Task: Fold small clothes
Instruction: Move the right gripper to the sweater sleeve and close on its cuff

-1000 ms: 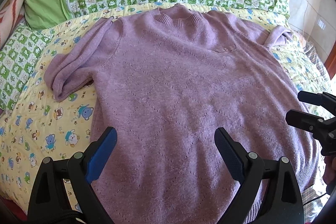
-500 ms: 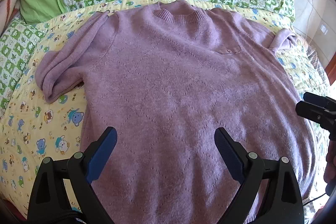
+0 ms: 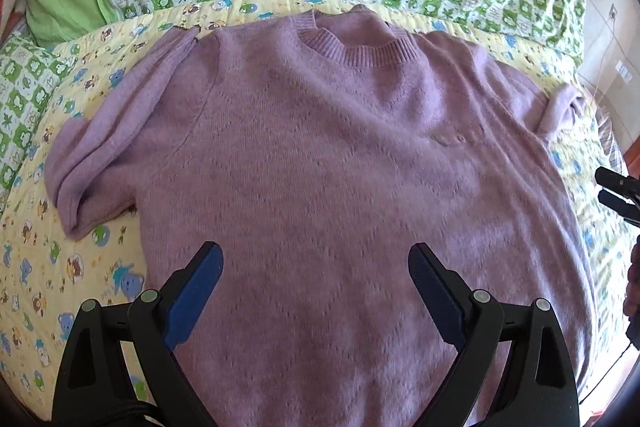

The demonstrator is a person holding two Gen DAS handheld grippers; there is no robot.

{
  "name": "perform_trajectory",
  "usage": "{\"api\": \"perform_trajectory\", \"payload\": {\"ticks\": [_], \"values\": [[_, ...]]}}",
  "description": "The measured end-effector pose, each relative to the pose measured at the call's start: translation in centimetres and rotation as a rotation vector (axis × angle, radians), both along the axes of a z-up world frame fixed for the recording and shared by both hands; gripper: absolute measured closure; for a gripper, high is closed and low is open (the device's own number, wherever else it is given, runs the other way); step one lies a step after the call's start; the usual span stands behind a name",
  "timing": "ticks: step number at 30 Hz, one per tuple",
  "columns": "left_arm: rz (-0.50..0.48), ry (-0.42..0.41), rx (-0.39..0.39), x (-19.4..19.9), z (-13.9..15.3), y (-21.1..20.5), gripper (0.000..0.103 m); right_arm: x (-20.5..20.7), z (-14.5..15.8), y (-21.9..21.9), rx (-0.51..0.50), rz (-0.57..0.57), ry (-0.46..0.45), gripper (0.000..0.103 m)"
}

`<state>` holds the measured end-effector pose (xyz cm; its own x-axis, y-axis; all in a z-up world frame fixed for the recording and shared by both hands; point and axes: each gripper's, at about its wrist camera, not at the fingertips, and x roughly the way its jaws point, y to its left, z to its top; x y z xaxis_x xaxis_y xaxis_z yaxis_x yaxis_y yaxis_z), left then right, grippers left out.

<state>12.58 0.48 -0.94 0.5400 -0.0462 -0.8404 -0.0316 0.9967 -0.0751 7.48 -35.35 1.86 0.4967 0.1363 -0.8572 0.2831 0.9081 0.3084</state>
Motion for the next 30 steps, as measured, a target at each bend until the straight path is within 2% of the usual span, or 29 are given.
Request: {"api": "perform_trajectory", "payload": {"ticks": [4,11,17,22,26,27,28,30], "values": [[0.019,0.015,0.014,3.1,0.1,0.3,0.009,2.0,-0.3,-5.0,0.012,-0.13,0.005,0.005],[0.028,0.024,0.002,8.5,0.1,0.3,0.008,7.0,1.0,-13.7,-0.011,-0.294,-0.066,0.006],[0.037,0.047,0.018,13.2,-1.1,0.1,0.008,10.7,1.3,-20.0,-0.025,-0.376,-0.093,0.018],[0.063,0.076,0.006,16.5,-2.3,0.5,0.008,13.7,-0.3,-24.1,-0.014,-0.438,-0.048,0.039],[0.078,0.096,-0.015,18.2,-3.2,0.8,0.008,15.4,-1.9,-26.0,0.053,-0.449,-0.043,0.055],[0.08,0.099,-0.024,18.5,-3.4,0.8,0.008,15.7,-2.1,-26.2,0.062,-0.446,-0.044,0.065],[0.08,0.103,-0.027,18.7,-3.7,0.8,0.008,16.1,-2.3,-26.4,0.064,-0.438,-0.046,0.081],[0.084,0.111,-0.03,18.7,-4.2,0.9,0.008,16.6,-2.3,-26.1,0.068,-0.419,-0.058,0.092]]}}
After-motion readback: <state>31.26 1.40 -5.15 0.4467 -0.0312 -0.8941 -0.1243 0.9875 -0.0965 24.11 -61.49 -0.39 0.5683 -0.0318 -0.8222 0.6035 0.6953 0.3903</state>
